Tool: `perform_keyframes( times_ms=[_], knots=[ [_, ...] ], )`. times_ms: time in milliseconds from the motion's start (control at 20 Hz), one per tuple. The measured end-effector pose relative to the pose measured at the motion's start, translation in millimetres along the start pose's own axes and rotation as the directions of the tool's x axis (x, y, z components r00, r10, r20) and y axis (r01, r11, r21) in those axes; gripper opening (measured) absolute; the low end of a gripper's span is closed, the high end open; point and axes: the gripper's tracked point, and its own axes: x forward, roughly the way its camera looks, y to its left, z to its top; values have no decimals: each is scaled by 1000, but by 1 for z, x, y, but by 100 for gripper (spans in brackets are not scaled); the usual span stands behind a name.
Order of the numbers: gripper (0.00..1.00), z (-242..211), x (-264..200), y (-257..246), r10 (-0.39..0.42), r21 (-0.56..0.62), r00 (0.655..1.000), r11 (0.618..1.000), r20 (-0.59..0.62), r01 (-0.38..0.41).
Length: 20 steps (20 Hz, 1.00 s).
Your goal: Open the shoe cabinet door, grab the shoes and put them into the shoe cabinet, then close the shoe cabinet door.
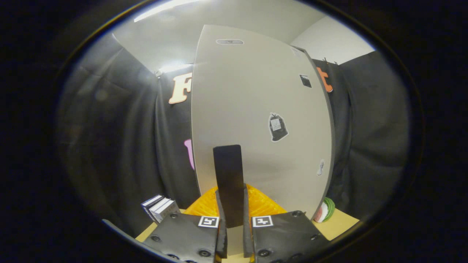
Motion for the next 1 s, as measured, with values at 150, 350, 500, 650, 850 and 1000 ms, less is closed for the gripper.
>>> perform_keyframes(
  times_ms=[150, 350, 500, 650, 850, 1000],
  knots=[
    [19, 5, -19, -14, 9, 13, 1000, 1000, 9, -9],
    [19, 8, -48, -34, 55, 17, 998, 998, -1, -55],
    [19, 10, -65, -50, 91, 5, 996, 996, -4, -91],
    [19, 11, -81, -65, 117, 1, 993, 993, -5, -117],
    [18, 15, -106, -95, 126, -10, 992, 992, 1, -126],
    [18, 18, -120, -122, 116, -17, 993, 993, 3, -116]
  ],
)
